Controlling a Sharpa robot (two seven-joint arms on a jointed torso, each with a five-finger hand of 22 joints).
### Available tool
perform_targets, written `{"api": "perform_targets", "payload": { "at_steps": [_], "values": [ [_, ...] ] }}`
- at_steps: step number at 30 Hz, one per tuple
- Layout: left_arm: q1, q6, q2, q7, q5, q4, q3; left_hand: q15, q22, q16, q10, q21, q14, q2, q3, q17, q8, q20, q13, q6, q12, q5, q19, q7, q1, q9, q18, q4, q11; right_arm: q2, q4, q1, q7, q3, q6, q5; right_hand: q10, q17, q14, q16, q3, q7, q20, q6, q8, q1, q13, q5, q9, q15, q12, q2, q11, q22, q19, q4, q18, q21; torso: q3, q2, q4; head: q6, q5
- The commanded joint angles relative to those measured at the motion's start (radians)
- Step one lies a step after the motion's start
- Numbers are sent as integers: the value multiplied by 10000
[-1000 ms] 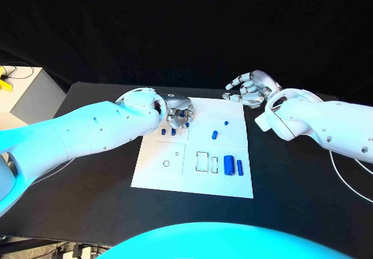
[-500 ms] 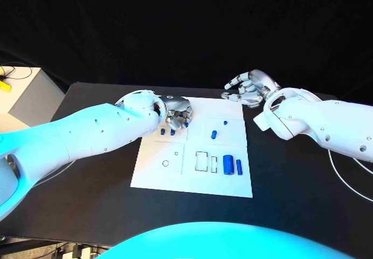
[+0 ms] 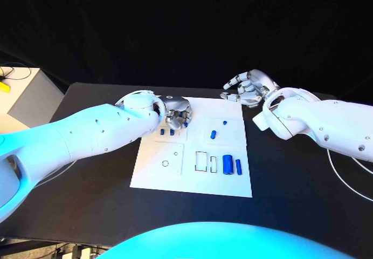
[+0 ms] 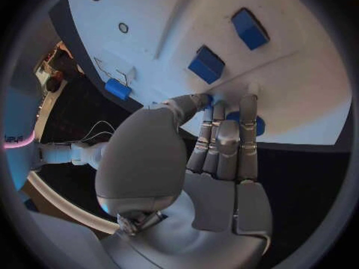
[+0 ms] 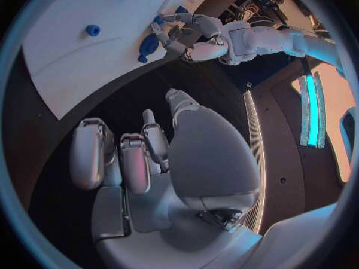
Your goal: Assemble the parts on the task board
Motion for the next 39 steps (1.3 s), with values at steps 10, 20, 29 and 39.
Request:
{"api": "perform_targets", "payload": {
  "at_steps": [10,20,29,39],
  "values": [
    [-87,14,104,150,145,-41,-14,34,39,75,52,79,91,88,-1,-48,-279,-34,-132,-88,-283,-67,11,2,-103,-60,150,-101,48,6,19,-4,75,3,92,-62,-64,1628,763,-45,32,-3,37,-74,-21,32,-5,22,-9,19,-68,76,28,829,59,4,126,-19,4,4,6,0,-20],
    [-97,14,131,210,167,-86,-15,24,74,129,211,152,159,202,87,-24,-286,-22,-205,140,-471,-68,16,30,-60,-24,154,-187,42,5,24,-4,51,3,130,-74,-64,1628,763,-45,32,-3,37,-74,-21,32,-5,22,-9,19,-68,76,28,829,59,4,126,-19,0,-4,8,0,-16],
    [-98,8,133,157,161,-154,-16,-40,248,238,868,411,403,494,244,121,-311,-61,-346,715,-980,-74,99,14,78,78,150,-455,-18,3,28,-4,45,3,150,-80,-35,1625,762,-49,55,-4,35,-66,-15,17,13,17,-10,18,-48,76,27,839,69,14,121,-3,-8,-7,7,0,-18],
    [-98,-387,104,229,101,-169,-17,-100,687,303,1349,786,637,637,365,301,-460,-121,-375,949,-1362,-61,373,8,176,122,83,-723,-68,-2,26,-3,54,3,141,-83,-35,1625,762,-49,55,-4,35,-66,-15,17,13,17,-10,18,-48,76,27,839,69,14,121,-3,-5,-14,6,8,3]
  ]
}}
